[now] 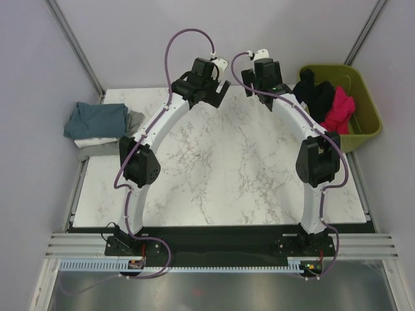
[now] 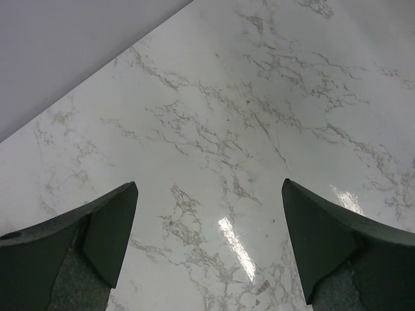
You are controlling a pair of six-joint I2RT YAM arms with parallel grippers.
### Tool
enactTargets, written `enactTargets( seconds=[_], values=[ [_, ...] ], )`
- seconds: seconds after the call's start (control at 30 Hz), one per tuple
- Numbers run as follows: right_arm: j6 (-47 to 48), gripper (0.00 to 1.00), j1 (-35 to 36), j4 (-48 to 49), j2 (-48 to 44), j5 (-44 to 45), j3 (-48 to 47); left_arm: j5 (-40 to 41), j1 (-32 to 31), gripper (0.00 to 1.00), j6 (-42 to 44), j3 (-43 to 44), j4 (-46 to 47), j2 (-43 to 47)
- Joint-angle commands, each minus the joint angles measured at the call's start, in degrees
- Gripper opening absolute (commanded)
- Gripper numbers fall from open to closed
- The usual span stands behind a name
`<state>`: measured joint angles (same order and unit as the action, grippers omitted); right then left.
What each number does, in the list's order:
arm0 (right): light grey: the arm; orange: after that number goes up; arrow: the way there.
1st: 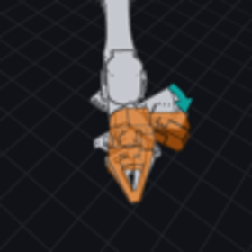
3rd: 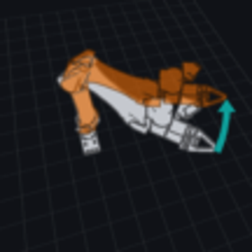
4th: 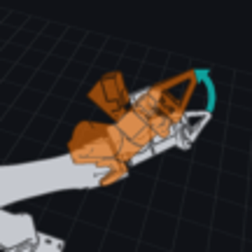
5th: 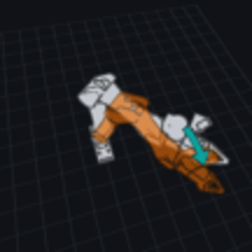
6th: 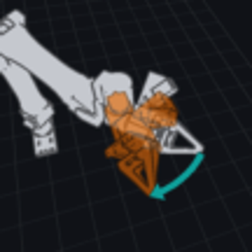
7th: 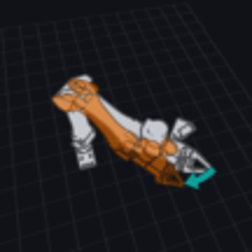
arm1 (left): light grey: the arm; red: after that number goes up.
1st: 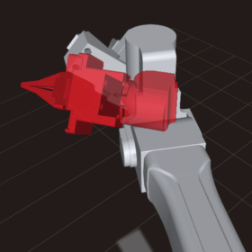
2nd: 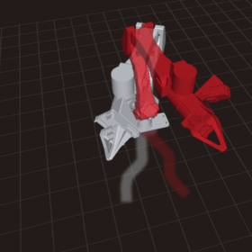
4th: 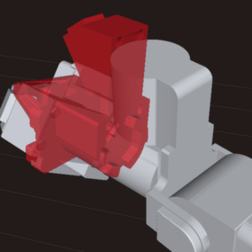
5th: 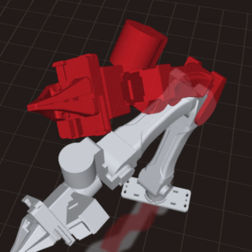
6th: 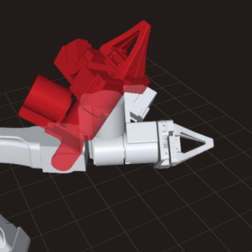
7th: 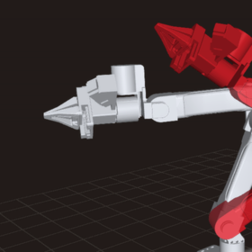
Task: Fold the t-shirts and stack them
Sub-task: Grab the tshirt from the pile
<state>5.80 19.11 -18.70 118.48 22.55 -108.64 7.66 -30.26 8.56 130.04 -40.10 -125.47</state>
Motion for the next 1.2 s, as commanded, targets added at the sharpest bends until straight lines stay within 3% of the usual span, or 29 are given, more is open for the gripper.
enactTargets(
  seconds=[0.0,0.13,0.43,0.7,0.8,0.9,0.93,1.17],
  values=[
    [4.2,0.98,-5.7,0.1,-1.3,1.3,-4.8,4.8,0.3,1.0,3.3,2.3,2.3,0.8],
    [7.2,0.97,-13.1,-1.5,-2.5,-2.8,-3.1,4.9,0.1,1.0,4.0,1.9,1.6,1.4],
    [2.1,0.97,-26.6,-2.7,-5.7,-5.3,-0.7,6.3,0.1,1.0,5.4,-2.7,0.5,3.5],
    [1.6,0.96,-30.4,-5.5,-6.1,-11.1,0.6,5.8,0.0,1.0,4.9,-1.6,0.7,2.1],
    [-0.1,0.86,-30.4,-6.4,-6.2,-16.8,0.7,5.8,0.0,1.0,4.9,-1.5,0.9,1.6],
    [0.2,0.27,-29.9,-7.0,-6.4,-22.4,0.6,6.1,0.0,1.0,4.7,-1.5,0.9,1.5],
    [0.3,0.0,-29.7,-7.5,-6.6,-22.5,0.4,6.2,0.1,1.0,4.8,-1.5,0.9,1.5],
    [2.3,0.0,-29.1,-7.3,-10.2,-26.6,-3.9,7.1,0.1,1.0,4.9,-2.2,1.2,2.9]
  ],
)
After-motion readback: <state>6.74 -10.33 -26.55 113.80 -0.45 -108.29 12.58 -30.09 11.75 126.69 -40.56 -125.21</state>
